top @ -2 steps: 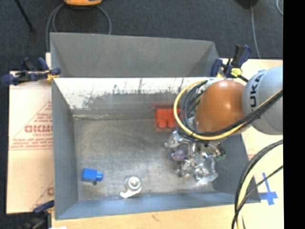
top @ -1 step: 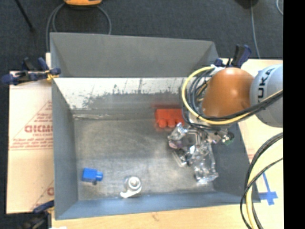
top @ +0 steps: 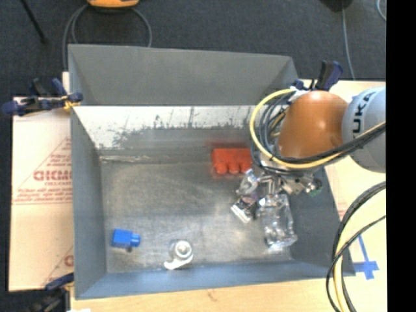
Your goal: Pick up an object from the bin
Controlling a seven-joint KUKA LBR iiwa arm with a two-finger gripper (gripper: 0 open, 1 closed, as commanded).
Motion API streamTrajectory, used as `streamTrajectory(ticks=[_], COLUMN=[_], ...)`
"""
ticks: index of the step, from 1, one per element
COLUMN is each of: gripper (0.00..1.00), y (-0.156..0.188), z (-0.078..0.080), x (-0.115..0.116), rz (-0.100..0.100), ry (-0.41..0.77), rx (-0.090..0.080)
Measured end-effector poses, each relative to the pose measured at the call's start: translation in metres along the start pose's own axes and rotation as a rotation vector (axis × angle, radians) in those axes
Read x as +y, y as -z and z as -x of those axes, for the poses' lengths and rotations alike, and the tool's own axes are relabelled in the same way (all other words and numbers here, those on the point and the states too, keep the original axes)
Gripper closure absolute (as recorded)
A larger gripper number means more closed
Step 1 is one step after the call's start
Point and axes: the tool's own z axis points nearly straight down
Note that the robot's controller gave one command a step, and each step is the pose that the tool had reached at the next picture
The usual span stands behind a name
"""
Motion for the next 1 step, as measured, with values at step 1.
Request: streamTrajectory(ticks=[1], gripper=[1.00], y=[0.1270], z=[-0.0057], x=[0.0010], rz=[-0.011], ry=[-0.022], rx=[-0.008])
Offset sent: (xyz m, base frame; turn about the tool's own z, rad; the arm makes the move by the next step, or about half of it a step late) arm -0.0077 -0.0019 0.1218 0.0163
